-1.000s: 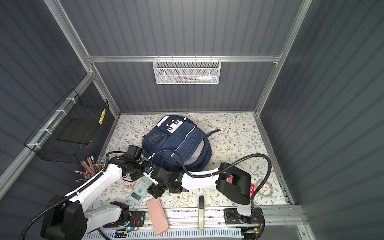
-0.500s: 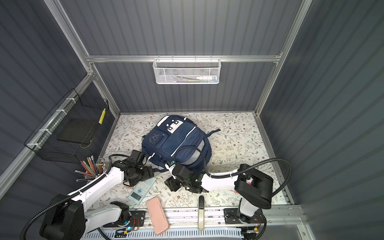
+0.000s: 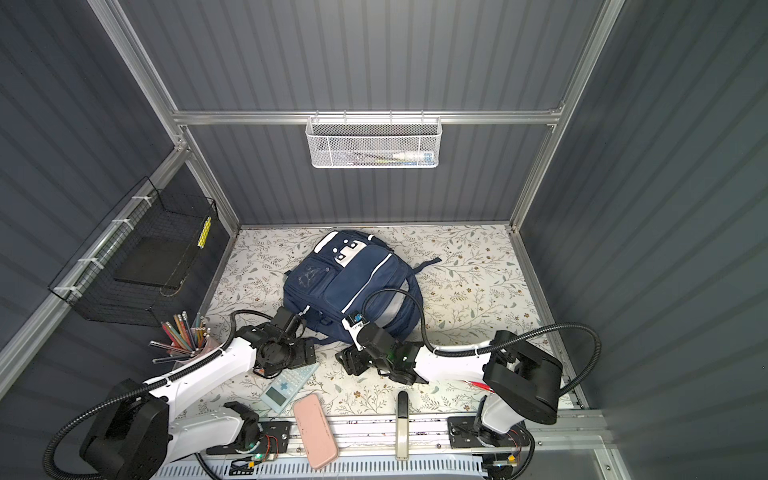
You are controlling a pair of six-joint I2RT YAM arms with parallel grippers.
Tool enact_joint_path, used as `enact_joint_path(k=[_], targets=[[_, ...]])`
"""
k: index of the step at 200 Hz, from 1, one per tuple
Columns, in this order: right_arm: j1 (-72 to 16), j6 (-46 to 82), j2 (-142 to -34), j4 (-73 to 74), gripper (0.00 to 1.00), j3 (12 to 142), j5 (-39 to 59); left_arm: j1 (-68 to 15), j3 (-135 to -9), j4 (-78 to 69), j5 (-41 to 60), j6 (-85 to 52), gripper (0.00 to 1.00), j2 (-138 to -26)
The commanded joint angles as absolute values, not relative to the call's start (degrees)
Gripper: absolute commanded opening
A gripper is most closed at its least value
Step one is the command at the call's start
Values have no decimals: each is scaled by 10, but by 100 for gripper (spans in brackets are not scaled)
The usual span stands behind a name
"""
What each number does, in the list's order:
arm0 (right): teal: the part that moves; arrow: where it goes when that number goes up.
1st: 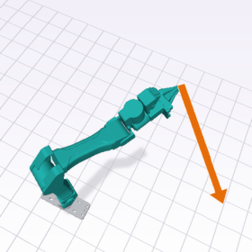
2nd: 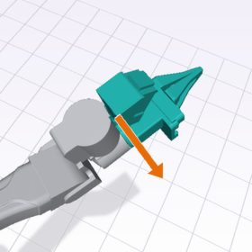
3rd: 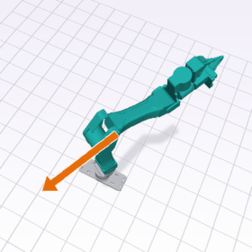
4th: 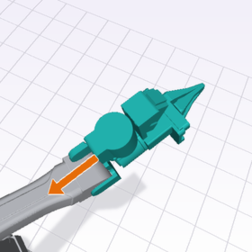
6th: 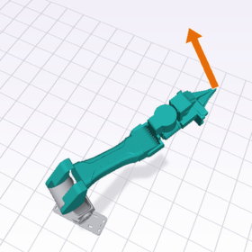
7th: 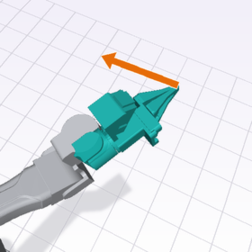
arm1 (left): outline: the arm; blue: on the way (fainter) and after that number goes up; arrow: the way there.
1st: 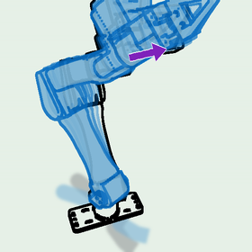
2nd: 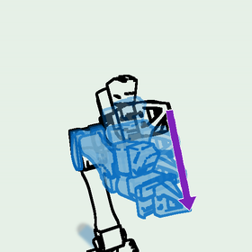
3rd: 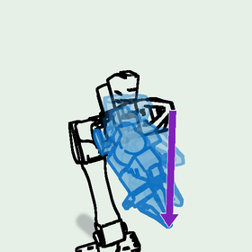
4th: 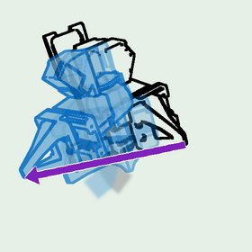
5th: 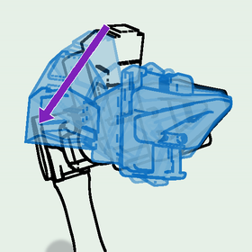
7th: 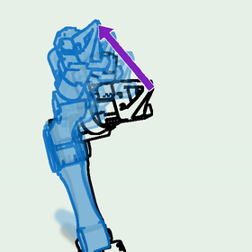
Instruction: Pack the student bag
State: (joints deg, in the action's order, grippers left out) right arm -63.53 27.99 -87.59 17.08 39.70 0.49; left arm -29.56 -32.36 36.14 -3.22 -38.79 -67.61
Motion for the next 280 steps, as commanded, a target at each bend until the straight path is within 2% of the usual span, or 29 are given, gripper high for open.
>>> enact_joint_path(k=[1,50,81,113,132,146,159,166,178,214,246,280], targets=[[-636,272,-880,173,66,404,-1,-307,-317,366,-55,-378,100,-643],[-635,278,-890,186,67,399,7,-323,-290,335,-53,-376,100,-645],[-647,223,-902,179,68,421,61,-325,-292,341,-74,-398,100,-656],[-697,131,-958,94,65,490,16,-325,-308,328,-62,-427,95,-678],[-714,124,-1001,71,58,522,-1,-324,-312,320,-56,-438,91,-687],[-725,130,-1025,72,47,536,-29,-323,-310,317,-57,-445,88,-686],[-730,139,-1038,73,42,547,-56,-318,-307,315,-53,-458,80,-680],[-731,139,-1042,75,42,552,-59,-311,-302,309,-45,-466,74,-674],[-732,131,-1057,72,42,568,-47,-293,-291,293,-21,-476,72,-663],[-742,97,-1113,34,43,623,-45,-250,-284,291,-7,-461,72,-666],[-742,88,-1145,6,42,656,-124,-227,-296,305,-7,-438,72,-663],[-742,110,-1173,-32,41,696,-171,-227,-263,254,20,-455,72,-669]])
